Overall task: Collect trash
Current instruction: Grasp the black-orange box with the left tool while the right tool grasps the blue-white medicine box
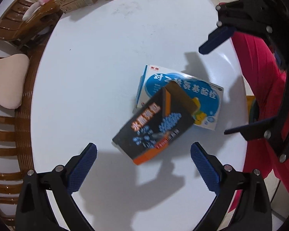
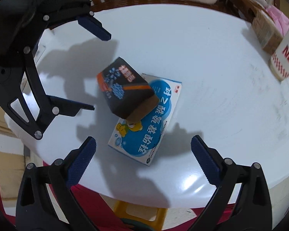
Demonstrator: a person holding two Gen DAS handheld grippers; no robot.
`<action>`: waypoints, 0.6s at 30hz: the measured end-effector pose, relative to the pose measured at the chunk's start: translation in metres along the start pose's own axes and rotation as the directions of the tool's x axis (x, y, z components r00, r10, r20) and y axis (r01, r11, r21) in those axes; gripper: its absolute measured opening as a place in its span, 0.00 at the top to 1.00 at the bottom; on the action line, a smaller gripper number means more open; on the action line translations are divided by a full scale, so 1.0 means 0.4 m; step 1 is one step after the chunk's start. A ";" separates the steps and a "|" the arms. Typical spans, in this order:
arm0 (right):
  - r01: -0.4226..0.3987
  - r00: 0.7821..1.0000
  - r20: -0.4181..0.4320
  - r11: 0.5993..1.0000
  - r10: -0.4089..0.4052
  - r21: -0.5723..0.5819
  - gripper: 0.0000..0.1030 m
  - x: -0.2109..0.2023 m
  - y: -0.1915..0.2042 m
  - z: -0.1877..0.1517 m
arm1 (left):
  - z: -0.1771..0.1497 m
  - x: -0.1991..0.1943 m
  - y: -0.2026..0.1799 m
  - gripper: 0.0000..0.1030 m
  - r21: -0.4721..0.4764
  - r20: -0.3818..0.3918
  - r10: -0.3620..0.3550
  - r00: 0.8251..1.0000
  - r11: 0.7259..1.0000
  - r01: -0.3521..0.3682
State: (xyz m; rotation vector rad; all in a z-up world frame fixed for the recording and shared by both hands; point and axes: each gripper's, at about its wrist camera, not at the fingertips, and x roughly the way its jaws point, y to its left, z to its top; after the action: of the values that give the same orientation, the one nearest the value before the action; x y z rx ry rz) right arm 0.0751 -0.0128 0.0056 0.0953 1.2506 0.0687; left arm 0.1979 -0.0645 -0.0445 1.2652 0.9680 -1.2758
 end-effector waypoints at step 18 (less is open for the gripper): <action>0.061 0.998 0.008 0.998 -0.061 0.034 0.06 0.078 0.004 -0.031 | 0.007 0.080 0.032 0.08 0.076 -0.002 -0.078 0.997 0.994 0.078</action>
State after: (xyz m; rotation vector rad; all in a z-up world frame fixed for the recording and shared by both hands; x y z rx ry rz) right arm 0.0731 -0.0076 -0.0274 0.0862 1.2446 -0.0056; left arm 0.2136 -0.0732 -0.0742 1.2956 0.9849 -1.3847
